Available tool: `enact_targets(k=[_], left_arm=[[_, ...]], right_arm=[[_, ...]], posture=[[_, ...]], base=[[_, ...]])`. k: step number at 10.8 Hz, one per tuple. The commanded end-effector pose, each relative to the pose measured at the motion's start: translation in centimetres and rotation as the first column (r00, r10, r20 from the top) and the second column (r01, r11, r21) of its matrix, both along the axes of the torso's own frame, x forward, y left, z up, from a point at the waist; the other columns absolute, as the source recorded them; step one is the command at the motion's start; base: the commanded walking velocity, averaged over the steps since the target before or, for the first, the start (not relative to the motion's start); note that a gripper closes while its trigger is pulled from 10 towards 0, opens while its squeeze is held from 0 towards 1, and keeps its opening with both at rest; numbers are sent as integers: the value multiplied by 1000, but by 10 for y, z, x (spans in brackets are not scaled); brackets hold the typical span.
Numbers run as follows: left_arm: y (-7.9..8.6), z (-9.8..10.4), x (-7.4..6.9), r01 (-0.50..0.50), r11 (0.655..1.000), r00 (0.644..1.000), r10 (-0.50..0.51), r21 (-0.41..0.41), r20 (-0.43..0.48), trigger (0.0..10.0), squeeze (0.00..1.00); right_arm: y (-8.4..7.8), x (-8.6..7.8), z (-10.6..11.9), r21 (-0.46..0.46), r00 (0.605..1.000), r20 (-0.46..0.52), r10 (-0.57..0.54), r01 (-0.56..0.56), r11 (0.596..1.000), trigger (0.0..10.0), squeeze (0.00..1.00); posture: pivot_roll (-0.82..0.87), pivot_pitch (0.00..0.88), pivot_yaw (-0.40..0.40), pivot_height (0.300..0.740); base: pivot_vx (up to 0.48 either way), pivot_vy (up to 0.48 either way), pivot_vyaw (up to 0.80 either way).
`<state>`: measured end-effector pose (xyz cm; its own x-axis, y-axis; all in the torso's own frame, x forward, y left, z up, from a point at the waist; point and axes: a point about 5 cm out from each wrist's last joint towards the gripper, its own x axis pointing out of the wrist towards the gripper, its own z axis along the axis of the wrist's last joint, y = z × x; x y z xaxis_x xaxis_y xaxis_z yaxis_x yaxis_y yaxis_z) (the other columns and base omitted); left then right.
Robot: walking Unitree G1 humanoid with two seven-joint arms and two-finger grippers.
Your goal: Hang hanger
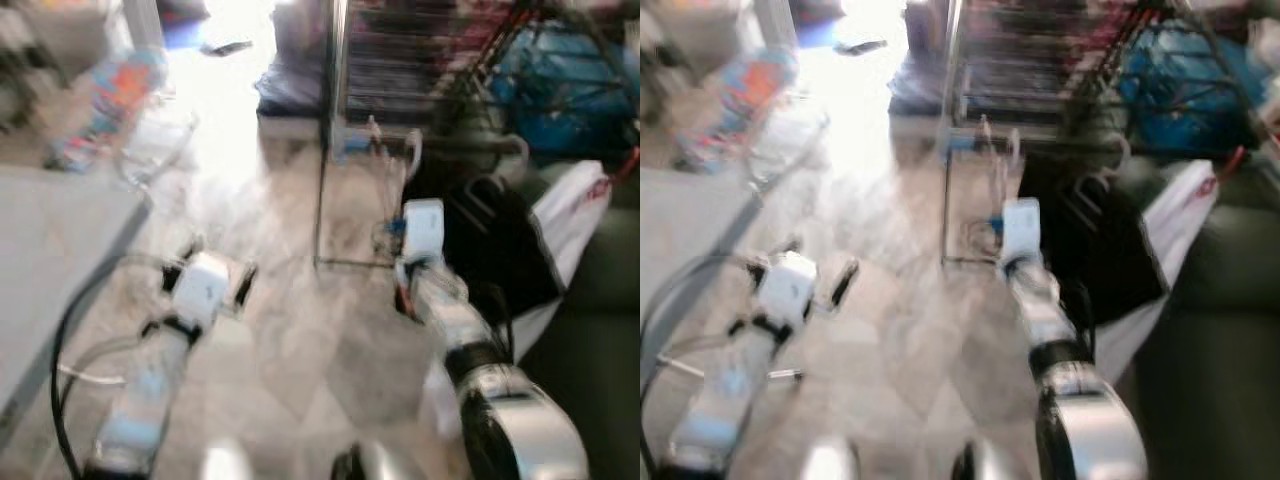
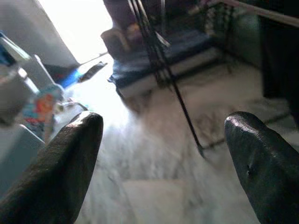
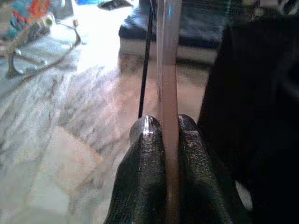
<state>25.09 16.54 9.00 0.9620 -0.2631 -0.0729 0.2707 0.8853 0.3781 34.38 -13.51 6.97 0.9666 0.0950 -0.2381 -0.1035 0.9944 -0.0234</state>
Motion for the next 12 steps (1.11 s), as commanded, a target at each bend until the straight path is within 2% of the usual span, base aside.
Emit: enact_targets(k=[1, 3, 6, 8, 12], left_arm=[[3, 7, 6, 1, 1000, 1000, -1, 2, 24, 10000, 0], [6, 11, 11, -4, 1000, 999, 4, 5, 37, 10000, 0], [7, 12, 13, -4, 1000, 999, 4, 2, 43, 10000, 0], [6, 12, 13, -1, 1000, 999, 1, -2, 43, 10000, 0], [4, 11, 14, 3, 1000, 999, -2, -11, 44, 10000, 0]], right_arm=[[-3, -1, 4, 1, 999, 37, -4, 4, 1000, 10000, 0], [-4, -8, 1, -10, 998, 58, 8, -7, 1000, 10000, 0], [3, -11, 7, -58, 991, 118, 59, -52, 997, 10000, 0], [4, -10, 11, -58, 989, 137, 61, -53, 997, 10000, 0], [5, -10, 12, -68, 987, 140, 75, -66, 996, 10000, 0]], posture=[[38, 81, -53, 740], [32, 80, -53, 740], [29, 73, -53, 740], [30, 71, -56, 740], [30, 69, -56, 740]], base=[[0, 0, -531], [0, 0, 0], [329, 0, 0], [351, 0, 0], [360, 72, 0]])
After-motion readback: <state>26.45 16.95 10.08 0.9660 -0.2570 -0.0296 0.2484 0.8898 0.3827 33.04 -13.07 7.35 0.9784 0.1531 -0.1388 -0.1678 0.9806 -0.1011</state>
